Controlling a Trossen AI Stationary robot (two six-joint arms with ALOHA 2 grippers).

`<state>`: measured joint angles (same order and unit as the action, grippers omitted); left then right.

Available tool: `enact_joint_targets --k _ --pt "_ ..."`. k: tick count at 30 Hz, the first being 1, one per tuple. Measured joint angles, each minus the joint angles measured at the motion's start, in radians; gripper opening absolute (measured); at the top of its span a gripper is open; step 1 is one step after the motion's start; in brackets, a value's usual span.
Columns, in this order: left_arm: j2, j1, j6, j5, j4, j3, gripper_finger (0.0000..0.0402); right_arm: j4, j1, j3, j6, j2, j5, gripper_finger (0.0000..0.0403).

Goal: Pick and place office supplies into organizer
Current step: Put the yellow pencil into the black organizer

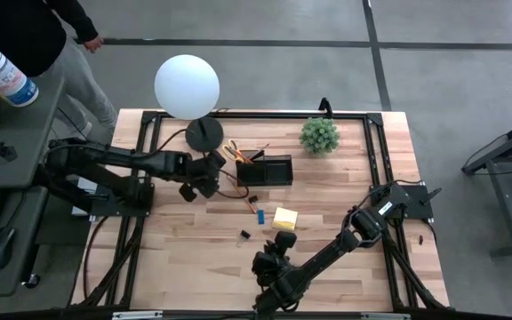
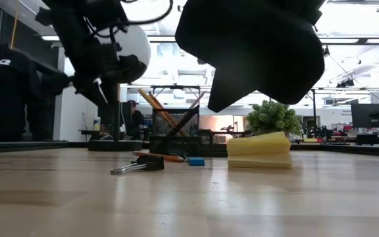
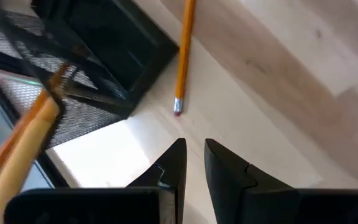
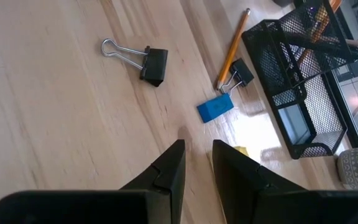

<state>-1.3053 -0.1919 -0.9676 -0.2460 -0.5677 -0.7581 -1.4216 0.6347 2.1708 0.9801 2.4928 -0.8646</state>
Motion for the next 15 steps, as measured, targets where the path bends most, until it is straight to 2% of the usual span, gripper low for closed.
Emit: enact_joint_targets --k 3,8,12,15 --pt "-0.054 -0.023 -0.044 -0.008 -0.032 -0.007 0.0045 0.006 -0.006 0.0 -0.005 0.0 0.001 0.0078" --pt "-0.149 -0.054 -0.058 -0.031 -0.115 -0.085 0.0024 0.023 -0.009 0.0 -0.016 0.0 0.002 0.0078" --pt "-0.178 -0.066 -0.084 -0.019 -0.087 -0.136 0.0003 0.028 -0.013 0.0 -0.016 0.0 0.006 0.0078" --pt "-0.18 -0.062 -0.086 -0.01 -0.04 -0.14 0.0008 0.03 -0.013 0.0 -0.016 0.0 0.008 0.0078"
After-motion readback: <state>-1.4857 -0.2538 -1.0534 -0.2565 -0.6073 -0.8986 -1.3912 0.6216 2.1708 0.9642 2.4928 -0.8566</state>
